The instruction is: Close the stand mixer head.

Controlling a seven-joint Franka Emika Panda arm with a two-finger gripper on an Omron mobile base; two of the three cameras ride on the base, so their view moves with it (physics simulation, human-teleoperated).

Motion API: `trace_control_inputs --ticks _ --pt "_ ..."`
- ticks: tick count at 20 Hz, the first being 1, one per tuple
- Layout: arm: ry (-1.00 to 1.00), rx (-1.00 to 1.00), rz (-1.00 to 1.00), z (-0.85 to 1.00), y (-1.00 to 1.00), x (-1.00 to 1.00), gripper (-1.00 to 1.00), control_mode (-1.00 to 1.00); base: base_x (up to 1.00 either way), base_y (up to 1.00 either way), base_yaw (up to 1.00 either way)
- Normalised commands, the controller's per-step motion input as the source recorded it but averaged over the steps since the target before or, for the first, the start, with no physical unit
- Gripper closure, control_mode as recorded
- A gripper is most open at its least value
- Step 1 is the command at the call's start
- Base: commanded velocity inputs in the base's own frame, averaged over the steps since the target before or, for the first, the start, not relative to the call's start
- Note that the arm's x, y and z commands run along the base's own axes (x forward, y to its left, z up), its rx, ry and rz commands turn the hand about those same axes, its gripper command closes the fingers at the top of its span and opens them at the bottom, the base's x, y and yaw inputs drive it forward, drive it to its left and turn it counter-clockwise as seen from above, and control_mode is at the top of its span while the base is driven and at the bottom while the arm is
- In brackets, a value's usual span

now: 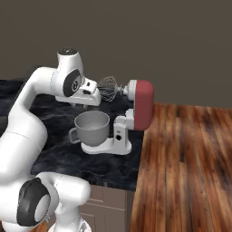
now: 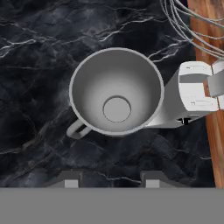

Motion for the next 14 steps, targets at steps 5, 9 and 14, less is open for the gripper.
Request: trace_control_inputs --ticks 5,9,14 --pt "-0.04 0.0 0.0 0.0 -0.36 -0.28 -1.0 -1.0 0.0 0.0 0.0" --pt "-0.13 0.01 0.07 0.06 -0.84 -0.67 -1.0 -1.0 0.0 0.0 0.0" --pt "-0.17 0.01 0.15 0.21 -0.89 -0.68 -1.0 -1.0 0.0 0.0 0.0"
